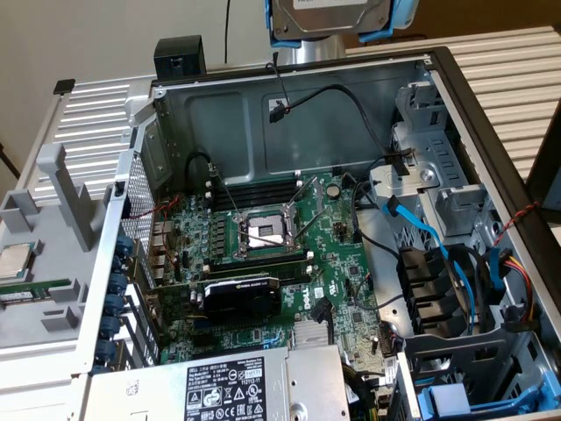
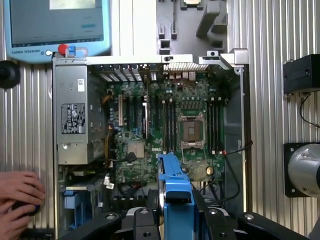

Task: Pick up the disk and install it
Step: 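Pick up the disk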

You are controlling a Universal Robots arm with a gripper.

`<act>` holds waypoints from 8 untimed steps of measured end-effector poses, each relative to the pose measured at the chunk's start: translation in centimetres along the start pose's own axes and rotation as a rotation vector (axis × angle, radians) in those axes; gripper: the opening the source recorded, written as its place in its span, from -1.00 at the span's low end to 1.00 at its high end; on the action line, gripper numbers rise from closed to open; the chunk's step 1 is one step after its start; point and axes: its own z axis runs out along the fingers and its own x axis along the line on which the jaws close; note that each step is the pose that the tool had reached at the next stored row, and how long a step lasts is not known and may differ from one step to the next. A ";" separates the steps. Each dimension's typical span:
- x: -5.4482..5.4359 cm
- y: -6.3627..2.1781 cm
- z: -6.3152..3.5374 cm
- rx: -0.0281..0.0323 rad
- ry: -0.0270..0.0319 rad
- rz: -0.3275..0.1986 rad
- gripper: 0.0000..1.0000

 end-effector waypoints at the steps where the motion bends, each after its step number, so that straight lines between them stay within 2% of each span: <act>1: 0.0 0.00 0.00 0.0000 0.0000 0.000 -0.27; 5: 0.0 -0.21 -0.01 -0.0001 0.0002 0.000 -0.27; 8: 0.0 -1.28 -0.04 -0.0001 0.0002 0.000 -0.27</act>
